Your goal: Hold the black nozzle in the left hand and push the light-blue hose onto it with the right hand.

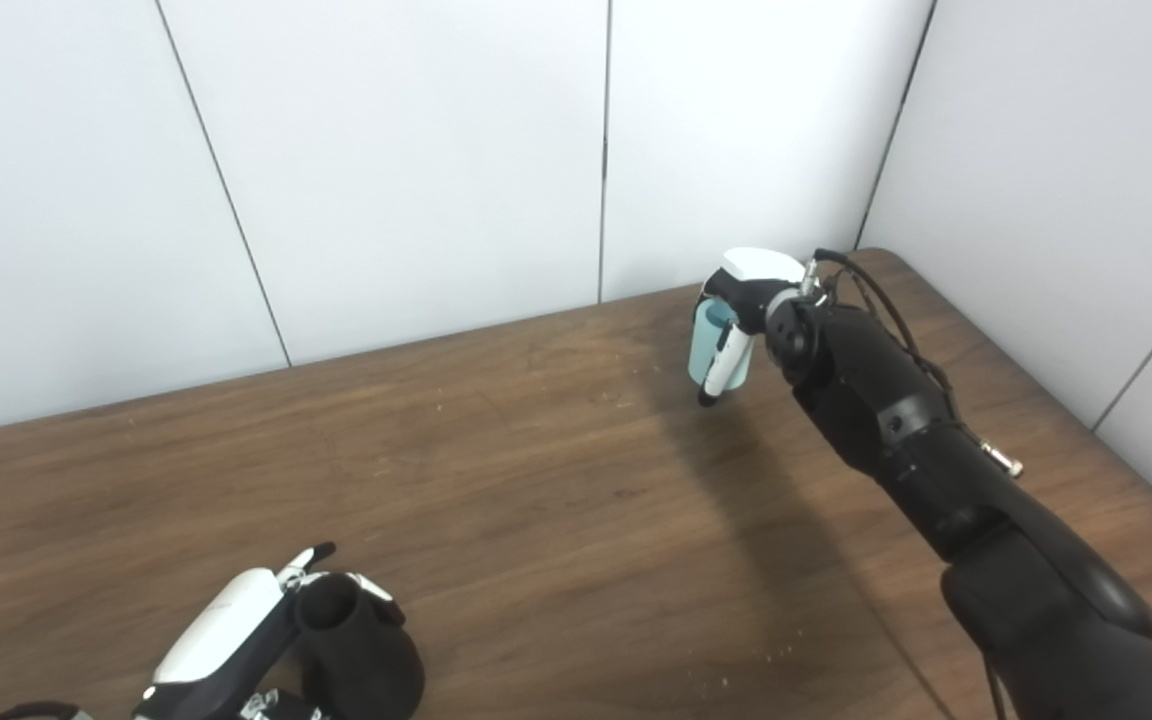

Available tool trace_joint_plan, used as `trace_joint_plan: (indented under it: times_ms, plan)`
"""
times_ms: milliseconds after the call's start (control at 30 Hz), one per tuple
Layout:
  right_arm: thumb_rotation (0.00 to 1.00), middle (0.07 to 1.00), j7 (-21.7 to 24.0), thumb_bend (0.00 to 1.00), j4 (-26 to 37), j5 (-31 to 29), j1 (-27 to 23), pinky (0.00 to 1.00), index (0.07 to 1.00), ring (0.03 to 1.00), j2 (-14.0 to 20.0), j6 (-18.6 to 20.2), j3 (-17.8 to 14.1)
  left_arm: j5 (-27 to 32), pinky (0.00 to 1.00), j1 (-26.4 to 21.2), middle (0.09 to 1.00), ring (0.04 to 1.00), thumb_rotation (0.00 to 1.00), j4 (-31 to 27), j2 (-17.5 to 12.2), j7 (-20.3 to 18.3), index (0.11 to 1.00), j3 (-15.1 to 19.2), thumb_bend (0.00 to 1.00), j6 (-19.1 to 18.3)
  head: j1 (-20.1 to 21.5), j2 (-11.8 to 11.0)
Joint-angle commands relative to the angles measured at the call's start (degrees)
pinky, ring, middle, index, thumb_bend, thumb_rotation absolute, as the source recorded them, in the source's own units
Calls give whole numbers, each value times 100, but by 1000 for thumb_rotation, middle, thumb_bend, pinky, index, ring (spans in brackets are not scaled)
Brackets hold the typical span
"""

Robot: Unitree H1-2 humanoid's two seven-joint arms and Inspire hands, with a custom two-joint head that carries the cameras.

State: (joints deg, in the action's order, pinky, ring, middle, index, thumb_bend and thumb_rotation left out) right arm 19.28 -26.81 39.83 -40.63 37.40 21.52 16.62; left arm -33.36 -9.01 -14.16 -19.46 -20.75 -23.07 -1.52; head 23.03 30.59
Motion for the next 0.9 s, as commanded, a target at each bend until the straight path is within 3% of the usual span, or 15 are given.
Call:
trace_joint_plan:
  times_ms: [0, 400, 567, 600, 667, 867]
  plan:
    - [0, 668, -163, 819, 135, 105, -271, 582, 666, 596, 209, -37, -44, -112, 1000, 154, 509, 723, 0, 91, -156, -397, 462, -130, 521, -264, -2, 8]
    - [0, 636, -309, 800, 167, 197, -236, 575, 649, 558, 184, 20, -59, -120, 1000, 140, 509, 723, 0, 60, -176, -461, 463, -135, 521, -312, -15, 31]
    - [0, 596, -476, 793, 117, 156, -246, 524, 628, 513, 143, -55, -100, -161, 1000, 142, 507, 724, 0, 72, -188, -478, 464, -158, 521, -331, -26, 33]
    - [0, 549, -511, 657, 131, 146, -240, 504, 585, 462, 137, -63, -112, -166, 1000, 137, 507, 724, 0, 68, -187, -486, 465, -162, 521, -342, -28, 34]
    - [0, 502, -601, 554, 188, 136, -220, 475, 546, 432, 128, -87, -134, -171, 1000, 123, 506, 724, 0, 61, -185, -503, 465, -170, 522, -371, -27, 36]
    - [0, 488, -1243, 509, 26, 155, -193, 401, 472, 439, 117, -539, -175, -168, 1000, 85, 505, 724, 0, 11, -196, -531, 466, -200, 522, -457, -10, 51]
